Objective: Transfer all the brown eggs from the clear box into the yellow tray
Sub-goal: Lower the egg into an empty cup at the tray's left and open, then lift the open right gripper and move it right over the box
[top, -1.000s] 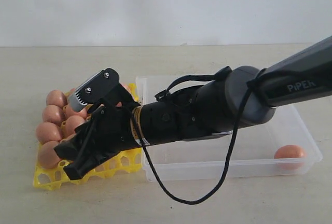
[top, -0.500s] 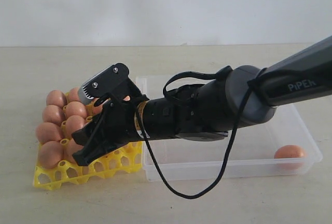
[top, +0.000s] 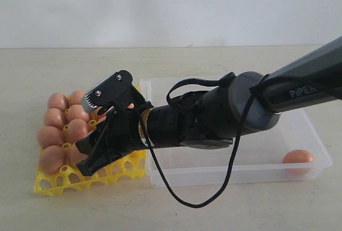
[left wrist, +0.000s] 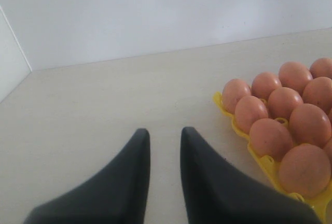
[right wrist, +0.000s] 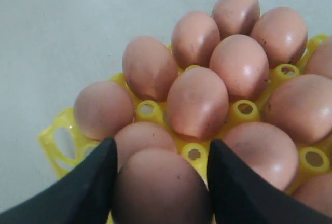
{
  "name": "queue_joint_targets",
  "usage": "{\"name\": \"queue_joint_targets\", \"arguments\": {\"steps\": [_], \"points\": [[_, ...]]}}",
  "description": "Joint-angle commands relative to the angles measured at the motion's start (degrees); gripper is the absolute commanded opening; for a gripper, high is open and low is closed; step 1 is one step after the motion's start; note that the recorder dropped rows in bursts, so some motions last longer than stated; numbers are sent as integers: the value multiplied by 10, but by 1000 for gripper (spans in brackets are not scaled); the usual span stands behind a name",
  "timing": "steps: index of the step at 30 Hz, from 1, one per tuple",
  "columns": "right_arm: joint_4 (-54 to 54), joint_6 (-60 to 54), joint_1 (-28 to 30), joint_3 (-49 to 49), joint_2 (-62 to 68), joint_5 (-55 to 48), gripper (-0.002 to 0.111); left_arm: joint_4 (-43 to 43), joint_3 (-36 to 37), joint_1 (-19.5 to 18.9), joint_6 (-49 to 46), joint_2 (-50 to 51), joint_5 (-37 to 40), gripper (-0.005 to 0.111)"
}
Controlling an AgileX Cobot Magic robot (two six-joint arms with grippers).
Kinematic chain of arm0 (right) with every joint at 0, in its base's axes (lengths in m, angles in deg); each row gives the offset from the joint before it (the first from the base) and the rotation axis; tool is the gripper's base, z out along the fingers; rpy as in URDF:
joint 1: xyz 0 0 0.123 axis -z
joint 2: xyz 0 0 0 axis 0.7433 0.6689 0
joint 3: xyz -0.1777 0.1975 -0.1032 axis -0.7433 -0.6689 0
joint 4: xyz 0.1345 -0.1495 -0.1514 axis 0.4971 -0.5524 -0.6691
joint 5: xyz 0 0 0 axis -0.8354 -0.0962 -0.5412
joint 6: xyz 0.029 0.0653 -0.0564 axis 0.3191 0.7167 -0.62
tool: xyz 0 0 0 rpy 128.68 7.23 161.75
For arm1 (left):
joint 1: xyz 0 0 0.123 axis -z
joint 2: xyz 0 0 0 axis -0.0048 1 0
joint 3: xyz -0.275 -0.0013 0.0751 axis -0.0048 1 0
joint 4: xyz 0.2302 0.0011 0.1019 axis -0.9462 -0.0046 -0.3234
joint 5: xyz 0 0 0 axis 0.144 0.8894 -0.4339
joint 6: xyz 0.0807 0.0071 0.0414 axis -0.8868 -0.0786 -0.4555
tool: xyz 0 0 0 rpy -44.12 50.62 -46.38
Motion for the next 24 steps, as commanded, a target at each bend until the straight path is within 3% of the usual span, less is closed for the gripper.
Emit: {"name": "queue_joint_targets", "arguments": {"steps": [1,10,19,24], "points": [[3,-6,1,-2,-1,19,49,1,2,3,1,-1,-1,22],[5,-17,1,-2,-1,23,61,1,2,3,1,-1,-1,22],[6,-24,1,-2,-8,23,61,1,2,3,1,-1,-1,22],[5,-25,1,-2,-78,21,56,1,2,3,1,-1,-1,22]]}}
